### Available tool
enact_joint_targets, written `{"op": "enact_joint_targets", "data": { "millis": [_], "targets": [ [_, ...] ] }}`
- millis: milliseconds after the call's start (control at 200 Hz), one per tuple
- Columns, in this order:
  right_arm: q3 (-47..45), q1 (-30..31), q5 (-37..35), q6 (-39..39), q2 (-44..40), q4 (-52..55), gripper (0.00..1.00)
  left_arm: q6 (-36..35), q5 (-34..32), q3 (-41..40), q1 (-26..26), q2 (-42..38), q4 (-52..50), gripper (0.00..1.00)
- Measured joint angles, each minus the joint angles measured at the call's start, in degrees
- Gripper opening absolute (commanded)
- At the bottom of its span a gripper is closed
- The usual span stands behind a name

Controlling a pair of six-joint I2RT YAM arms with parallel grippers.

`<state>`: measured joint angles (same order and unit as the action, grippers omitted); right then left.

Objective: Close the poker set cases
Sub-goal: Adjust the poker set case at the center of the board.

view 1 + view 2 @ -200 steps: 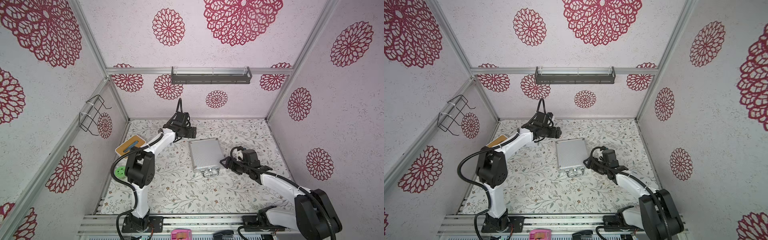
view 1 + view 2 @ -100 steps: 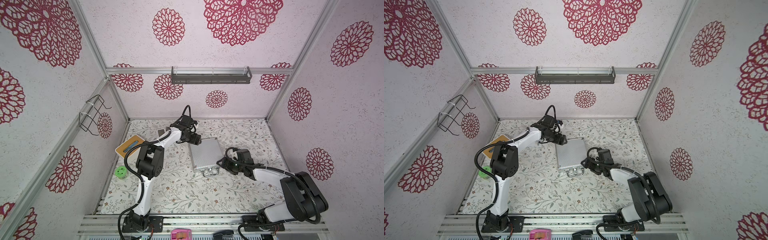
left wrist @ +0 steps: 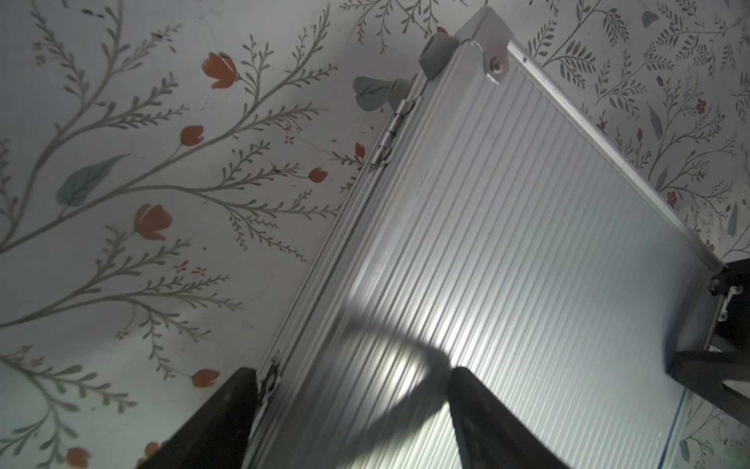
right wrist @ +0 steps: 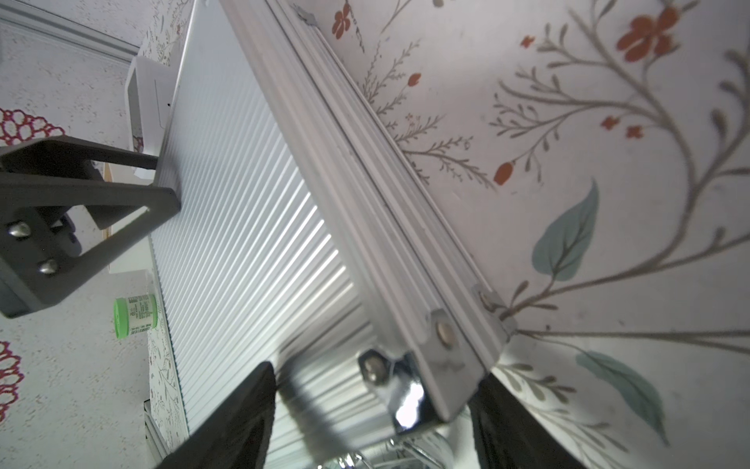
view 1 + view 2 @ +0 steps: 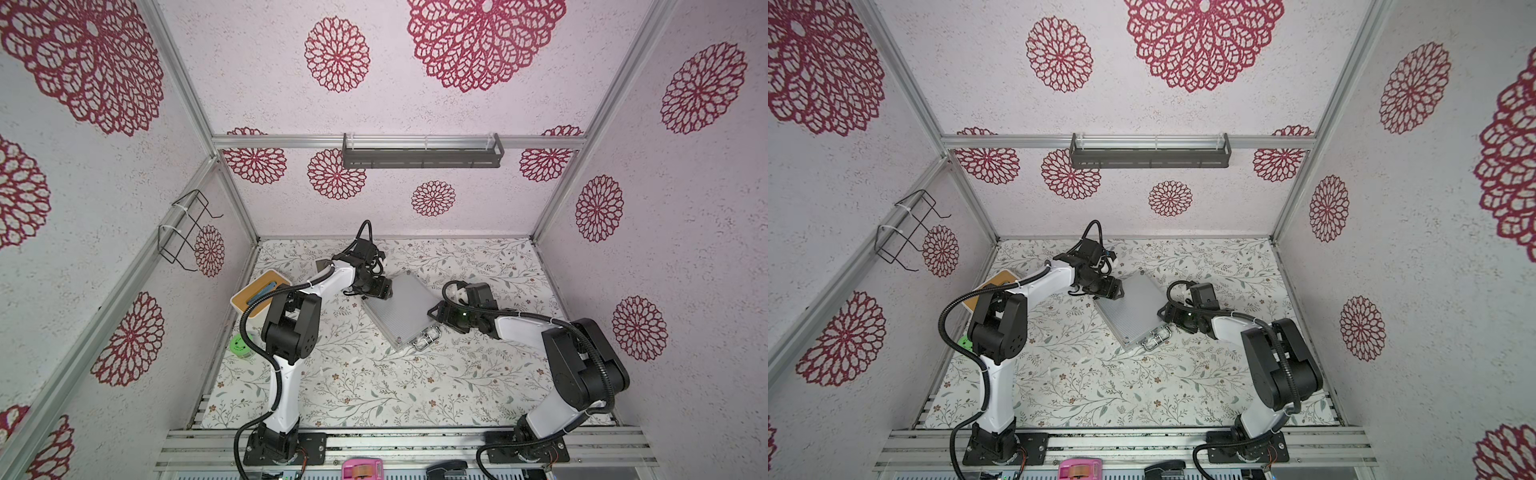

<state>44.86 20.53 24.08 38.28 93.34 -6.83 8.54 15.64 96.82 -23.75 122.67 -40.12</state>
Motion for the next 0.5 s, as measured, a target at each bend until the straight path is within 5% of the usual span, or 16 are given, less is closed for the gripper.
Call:
{"op": "enact_joint_targets", "data": {
  "millis": [300,500],
  "targets": [
    [-7.96,3.67,-2.62,1.4,-13.94,3.58,0.74,-1.73,-0.35,5.09,-0.63,1.77,-2.32,0.78],
    [-13.4,7.89,-2.99,6.6,-15.56,-1.29,0.72,-2.6,-0.85,5.33,-0.68,3.21,-2.93,0.74]
  ]
}}
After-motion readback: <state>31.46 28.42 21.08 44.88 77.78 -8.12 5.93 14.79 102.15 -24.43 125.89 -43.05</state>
